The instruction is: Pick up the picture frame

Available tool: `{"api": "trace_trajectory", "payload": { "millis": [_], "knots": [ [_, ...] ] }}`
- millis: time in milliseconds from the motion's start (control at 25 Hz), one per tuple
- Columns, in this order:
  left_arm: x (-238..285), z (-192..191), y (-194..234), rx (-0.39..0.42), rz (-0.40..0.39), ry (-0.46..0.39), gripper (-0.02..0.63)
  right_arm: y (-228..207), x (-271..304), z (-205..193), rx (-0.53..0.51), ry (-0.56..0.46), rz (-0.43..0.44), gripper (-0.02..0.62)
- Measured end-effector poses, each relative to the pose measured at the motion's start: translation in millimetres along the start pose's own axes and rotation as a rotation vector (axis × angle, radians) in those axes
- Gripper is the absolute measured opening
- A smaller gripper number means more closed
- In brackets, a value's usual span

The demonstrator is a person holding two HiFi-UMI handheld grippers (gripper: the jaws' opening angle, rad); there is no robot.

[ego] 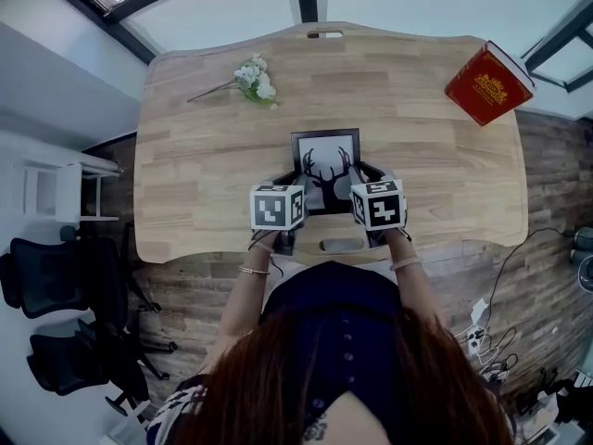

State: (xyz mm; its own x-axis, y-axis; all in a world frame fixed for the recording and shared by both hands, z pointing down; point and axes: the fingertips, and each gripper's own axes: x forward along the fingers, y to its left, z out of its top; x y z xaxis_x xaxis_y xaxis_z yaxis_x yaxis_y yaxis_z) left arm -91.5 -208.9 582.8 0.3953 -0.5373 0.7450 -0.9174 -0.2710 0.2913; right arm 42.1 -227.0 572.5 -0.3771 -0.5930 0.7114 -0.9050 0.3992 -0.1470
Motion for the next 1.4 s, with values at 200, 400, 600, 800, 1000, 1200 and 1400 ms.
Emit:
{"api": "trace_trajectory", "payload": {
  "millis": [200,400,600,800,1000,1200,1400],
  "knots": [
    [-11.3,11.9,-4.9,0.025,0.001,-0.031,0.087,1.2,-11.8,12.0,0.008,-0.034,-0.006,0.077],
    [-26.1,26.2,-9.3,0.055,0.007,-0.079,0.087,4.4,-25.6,26.1,0.016,-0.077,-0.011,0.077],
    [-42.3,43.1,-16.4,0.083,0.005,-0.129,0.087,6.0,-42.4,43.9,0.011,-0.122,-0.025,0.075],
    [-58.2,56.7,-22.6,0.104,0.005,-0.174,0.087,9.5,-58.7,59.8,-0.007,-0.160,-0.037,0.075],
    [-74.1,65.8,-26.8,0.114,0.007,-0.208,0.087,14.3,-71.6,71.5,-0.016,-0.189,-0.035,0.075],
    [-87.3,70.2,-30.0,0.123,0.010,-0.233,0.087,20.1,-83.5,78.2,-0.028,-0.208,-0.036,0.075],
    [-99.7,77.2,-34.9,0.137,0.010,-0.261,0.087,23.2,-96.2,87.1,-0.037,-0.234,-0.041,0.075]
  ]
}}
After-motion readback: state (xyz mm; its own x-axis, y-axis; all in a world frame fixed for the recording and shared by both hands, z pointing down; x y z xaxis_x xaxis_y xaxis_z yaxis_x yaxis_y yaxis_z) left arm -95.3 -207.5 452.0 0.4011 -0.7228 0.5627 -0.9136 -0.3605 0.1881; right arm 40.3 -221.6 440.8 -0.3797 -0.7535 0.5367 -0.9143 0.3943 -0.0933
